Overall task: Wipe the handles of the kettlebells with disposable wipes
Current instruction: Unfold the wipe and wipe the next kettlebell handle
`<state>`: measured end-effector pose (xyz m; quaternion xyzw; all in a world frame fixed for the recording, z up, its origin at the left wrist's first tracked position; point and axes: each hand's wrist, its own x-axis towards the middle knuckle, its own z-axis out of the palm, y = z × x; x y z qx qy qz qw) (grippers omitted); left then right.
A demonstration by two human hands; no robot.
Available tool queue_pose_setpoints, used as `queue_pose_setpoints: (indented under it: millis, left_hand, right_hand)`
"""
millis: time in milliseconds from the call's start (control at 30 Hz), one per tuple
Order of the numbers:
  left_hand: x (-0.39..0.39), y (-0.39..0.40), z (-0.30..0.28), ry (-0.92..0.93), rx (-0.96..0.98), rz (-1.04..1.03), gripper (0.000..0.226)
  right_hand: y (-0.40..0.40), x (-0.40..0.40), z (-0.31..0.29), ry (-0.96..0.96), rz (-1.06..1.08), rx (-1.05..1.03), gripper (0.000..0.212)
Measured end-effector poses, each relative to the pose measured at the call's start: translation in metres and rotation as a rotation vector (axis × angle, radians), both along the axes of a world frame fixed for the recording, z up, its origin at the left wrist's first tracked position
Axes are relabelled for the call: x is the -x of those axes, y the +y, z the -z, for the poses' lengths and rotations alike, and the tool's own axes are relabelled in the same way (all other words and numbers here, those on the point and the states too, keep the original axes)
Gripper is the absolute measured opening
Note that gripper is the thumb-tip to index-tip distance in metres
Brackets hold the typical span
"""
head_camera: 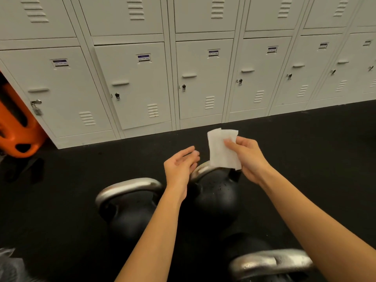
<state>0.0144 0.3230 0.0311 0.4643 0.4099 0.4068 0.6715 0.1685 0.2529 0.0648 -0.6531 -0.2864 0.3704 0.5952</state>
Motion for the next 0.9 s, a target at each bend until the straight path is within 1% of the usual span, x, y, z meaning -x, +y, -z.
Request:
queue_pose_setpoints:
  millis: [33,100,167,200,233,267,300,367,433,533,600,700,767,900]
  left_hand:
    - [0.0,0.006,0.008,0.088,-0.021,-0.004,0.025]
    - [-0.002,0.015,0.02,0.274,-0.081,0.054,0.026]
    - [-0.006,0.02,0.029,0.396,-0.083,0.13,0.03]
    - [-0.008,0.021,0.033,0.44,-0.069,0.17,0.032]
    - [-0.008,0.022,0.037,0.475,-0.059,0.209,0.034]
    - [-0.009,0.021,0.041,0.5,-0.054,0.248,0.034]
    - [-0.009,0.021,0.044,0.517,-0.049,0.283,0.034]
    - [-0.007,0.021,0.046,0.526,-0.029,0.32,0.031]
    - [-0.004,0.021,0.045,0.495,0.01,0.344,0.028]
    - [0.0,0.02,0.047,0.442,0.03,0.38,0.029]
    - [0.001,0.019,0.051,0.443,0.028,0.374,0.034]
    - [0.001,0.018,0.053,0.416,0.058,0.343,0.037]
    - [0.001,0.018,0.053,0.391,0.07,0.336,0.036]
    - [0.004,0.015,0.055,0.376,0.052,0.342,0.033]
  right_hand:
    - [0.003,-0.001,0.0,-0.117,0.041,-0.006,0.031]
    - [0.011,0.0,0.002,-0.382,0.081,-0.018,0.024]
    - [0.016,0.008,0.006,-0.615,0.044,-0.032,0.019]
    - [0.02,0.011,0.012,-0.732,-0.011,-0.04,0.025]
    - [0.024,0.013,0.021,-0.827,-0.109,-0.033,0.038]
    - [0.028,0.016,0.028,-0.901,-0.236,0.002,0.048]
    - [0.032,0.018,0.035,-0.988,-0.362,0.068,0.052]
    - [0.035,0.022,0.05,-1.213,-0.579,0.175,0.052]
    - [0.028,0.022,0.059,-1.382,-0.685,0.131,0.05]
    - [0.01,0.008,0.069,-1.435,-0.744,0.0,0.052]
    - [0.001,-0.003,0.073,-1.406,-0.728,-0.034,0.051]
    - [0.003,-0.004,0.072,-1.327,-0.605,0.008,0.047]
    - [0.01,0.005,0.07,-1.341,-0.574,0.034,0.046]
    - [0.005,0.004,0.071,-1.417,-0.73,0.032,0.05]
